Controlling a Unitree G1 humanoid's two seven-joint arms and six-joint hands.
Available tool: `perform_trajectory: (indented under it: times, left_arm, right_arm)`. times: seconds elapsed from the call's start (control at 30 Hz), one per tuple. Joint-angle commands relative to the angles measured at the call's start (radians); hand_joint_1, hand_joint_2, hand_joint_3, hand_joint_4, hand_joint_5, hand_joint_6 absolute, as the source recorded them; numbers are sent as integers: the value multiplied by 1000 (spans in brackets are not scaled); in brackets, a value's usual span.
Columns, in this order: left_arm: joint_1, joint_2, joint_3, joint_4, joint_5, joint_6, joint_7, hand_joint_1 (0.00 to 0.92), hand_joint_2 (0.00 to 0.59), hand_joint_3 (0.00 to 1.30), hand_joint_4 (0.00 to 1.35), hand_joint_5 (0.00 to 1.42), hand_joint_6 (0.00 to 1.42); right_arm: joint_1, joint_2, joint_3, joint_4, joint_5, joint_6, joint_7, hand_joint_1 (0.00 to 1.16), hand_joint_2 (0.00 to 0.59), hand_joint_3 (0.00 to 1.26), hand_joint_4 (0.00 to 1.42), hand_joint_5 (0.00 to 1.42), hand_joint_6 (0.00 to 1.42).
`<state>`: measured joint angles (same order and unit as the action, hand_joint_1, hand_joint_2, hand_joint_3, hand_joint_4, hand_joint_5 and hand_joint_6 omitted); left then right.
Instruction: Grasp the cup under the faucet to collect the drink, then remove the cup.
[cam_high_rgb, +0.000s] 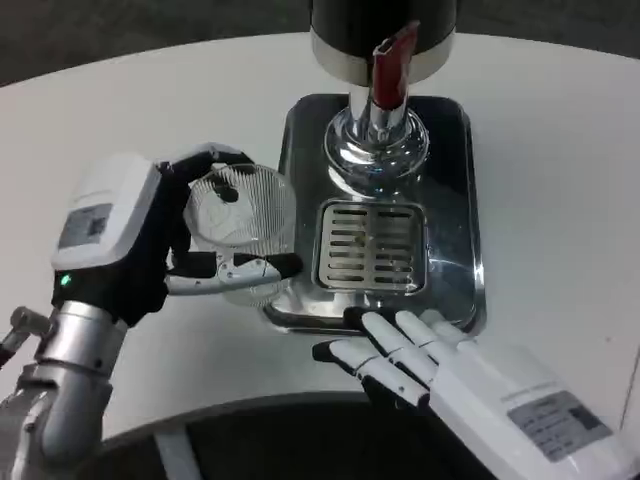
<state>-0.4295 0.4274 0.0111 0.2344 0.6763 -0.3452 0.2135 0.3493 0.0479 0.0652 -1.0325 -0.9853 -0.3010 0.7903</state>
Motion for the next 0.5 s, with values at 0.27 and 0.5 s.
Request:
perform_trajectory:
  times: [0.27,0.5]
  left_arm:
    - [-187,-32,-129,168,34,17,102,567,1,962,1024,1168,1424]
    - [-273,-56,-181,246,42,28,115,567,0,962,1024,1168,1424]
  right_arm:
    - [2,43,-52,-15,49,-63,40,452,484,133,1,0,18]
    - [14,55,-74,-15,68,-85,44,452,484,133,1,0,18]
